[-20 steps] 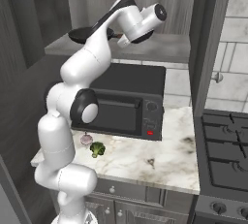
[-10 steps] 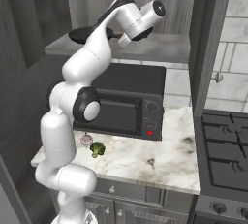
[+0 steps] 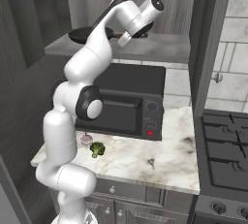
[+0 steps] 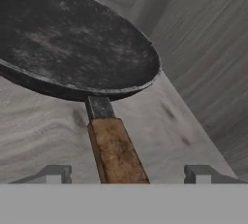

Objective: Pick the pan from the cabinet and place it on the stove. Then turn on the stove burner for the pan.

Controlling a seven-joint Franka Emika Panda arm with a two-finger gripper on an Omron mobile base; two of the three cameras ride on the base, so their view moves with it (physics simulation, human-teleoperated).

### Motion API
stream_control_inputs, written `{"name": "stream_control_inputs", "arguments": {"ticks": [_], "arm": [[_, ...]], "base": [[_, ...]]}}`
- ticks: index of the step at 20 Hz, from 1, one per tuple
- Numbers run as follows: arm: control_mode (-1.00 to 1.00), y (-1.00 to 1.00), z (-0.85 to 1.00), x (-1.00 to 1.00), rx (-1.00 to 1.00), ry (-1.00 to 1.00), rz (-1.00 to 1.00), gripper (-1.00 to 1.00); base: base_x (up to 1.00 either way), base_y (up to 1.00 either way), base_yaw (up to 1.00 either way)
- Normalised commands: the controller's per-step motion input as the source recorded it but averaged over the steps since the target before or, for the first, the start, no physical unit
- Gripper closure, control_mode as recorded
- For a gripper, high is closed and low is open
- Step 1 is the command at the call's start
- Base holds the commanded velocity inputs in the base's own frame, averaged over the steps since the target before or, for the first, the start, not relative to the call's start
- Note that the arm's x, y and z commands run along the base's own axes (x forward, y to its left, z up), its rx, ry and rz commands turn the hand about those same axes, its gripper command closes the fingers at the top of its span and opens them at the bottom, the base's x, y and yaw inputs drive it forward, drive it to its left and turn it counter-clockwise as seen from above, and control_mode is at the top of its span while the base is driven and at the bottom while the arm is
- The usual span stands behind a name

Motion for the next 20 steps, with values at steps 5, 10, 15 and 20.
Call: {"name": "stream_control_inputs", "arguments": {"ticks": [5, 10, 15, 20], "arm": [[-1.00, 0.00, -0.34, 0.00, -0.02, 0.13, 0.00, -1.00], [-1.00, 0.00, -0.37, 0.02, -0.01, 0.11, 0.00, -1.00], [-1.00, 0.00, -0.38, 0.08, 0.00, 0.06, 0.02, -1.00], [-1.00, 0.00, -0.46, 0.07, 0.00, 0.09, 0.01, -1.00]], "base": [[0.00, 0.00, 0.00], [0.00, 0.00, 0.00], [0.00, 0.00, 0.00], [0.00, 0.00, 0.00]]}}
